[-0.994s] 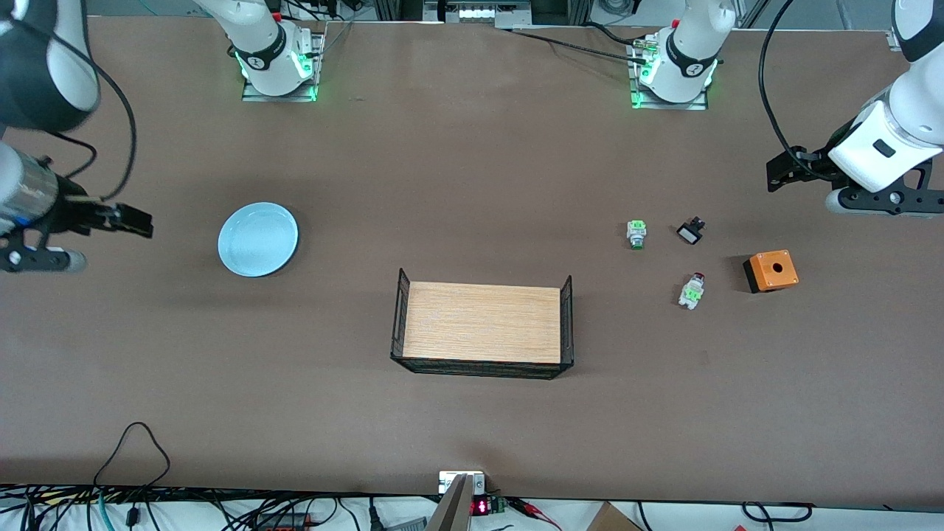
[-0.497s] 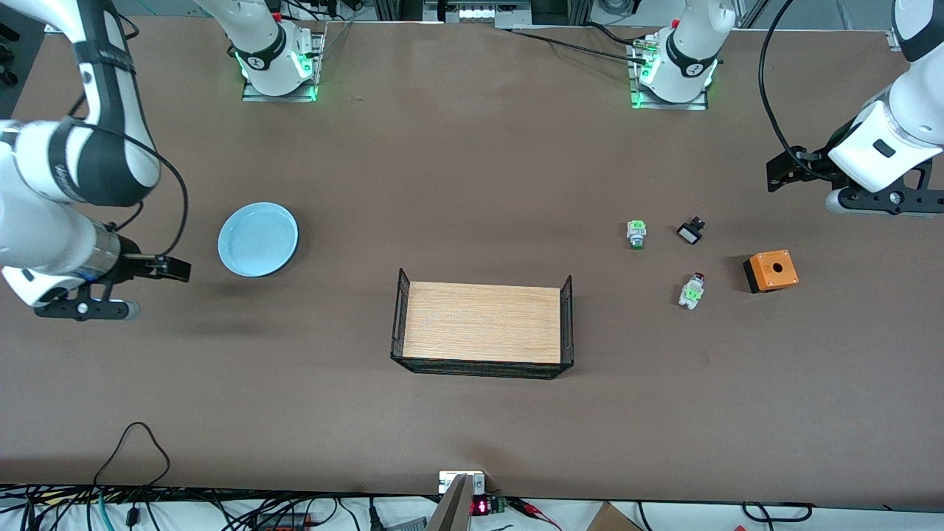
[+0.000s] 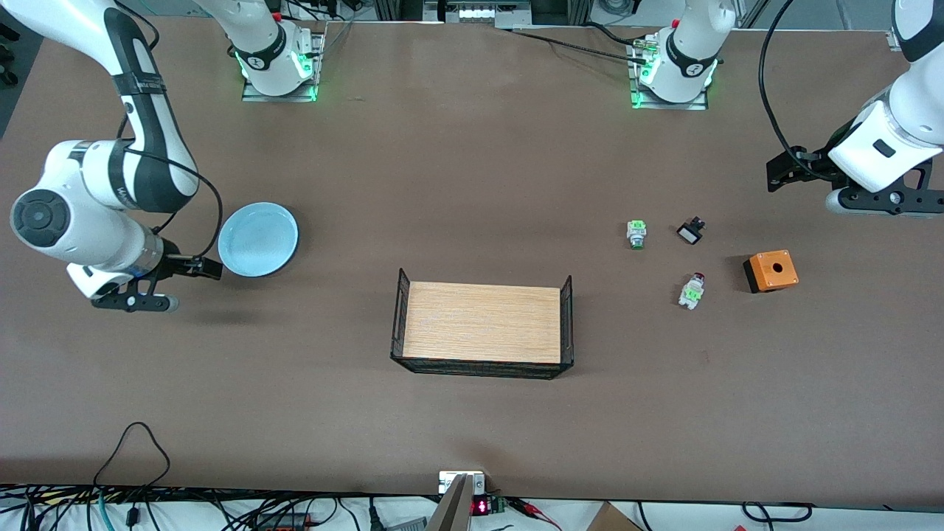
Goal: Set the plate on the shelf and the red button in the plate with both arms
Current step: 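Lower the right gripper and grasp the pale blue plate rim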
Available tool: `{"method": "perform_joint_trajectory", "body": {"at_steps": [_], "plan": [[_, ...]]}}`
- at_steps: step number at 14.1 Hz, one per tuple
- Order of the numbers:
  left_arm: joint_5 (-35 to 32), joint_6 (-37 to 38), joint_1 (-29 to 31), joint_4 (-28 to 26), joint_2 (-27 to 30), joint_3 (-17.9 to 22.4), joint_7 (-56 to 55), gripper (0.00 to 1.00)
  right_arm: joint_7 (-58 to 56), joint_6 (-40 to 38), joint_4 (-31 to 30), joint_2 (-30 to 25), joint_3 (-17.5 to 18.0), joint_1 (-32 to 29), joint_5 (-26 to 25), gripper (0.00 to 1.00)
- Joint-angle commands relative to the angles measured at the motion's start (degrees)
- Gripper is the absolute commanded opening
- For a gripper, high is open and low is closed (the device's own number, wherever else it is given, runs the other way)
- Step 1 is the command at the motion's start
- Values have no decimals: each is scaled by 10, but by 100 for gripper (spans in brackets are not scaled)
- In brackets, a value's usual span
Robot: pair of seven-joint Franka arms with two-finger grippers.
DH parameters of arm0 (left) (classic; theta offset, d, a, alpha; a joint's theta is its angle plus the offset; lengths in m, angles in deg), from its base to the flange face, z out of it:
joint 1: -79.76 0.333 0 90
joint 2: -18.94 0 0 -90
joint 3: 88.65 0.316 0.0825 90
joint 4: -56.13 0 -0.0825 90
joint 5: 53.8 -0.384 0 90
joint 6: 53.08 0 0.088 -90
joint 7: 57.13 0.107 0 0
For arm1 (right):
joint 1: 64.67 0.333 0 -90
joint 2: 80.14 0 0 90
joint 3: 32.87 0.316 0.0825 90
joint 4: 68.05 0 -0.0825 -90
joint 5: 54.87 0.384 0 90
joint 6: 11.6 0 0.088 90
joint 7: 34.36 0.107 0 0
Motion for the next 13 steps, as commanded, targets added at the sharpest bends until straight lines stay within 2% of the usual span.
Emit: {"method": "perform_joint_trajectory", "body": {"at_steps": [1, 5, 13], "plan": [[-7, 10, 0, 9, 1, 0, 5, 100, -6, 62, -107, -41, 3, -14, 9, 100], [-7, 10, 1, 9, 1, 1, 5, 100, -8, 127, -170, -22, 3, -21, 9, 100], [-7, 10, 1, 9, 1, 0, 5, 100, -5, 129, -172, 15, 3, -44, 11, 100]]}}
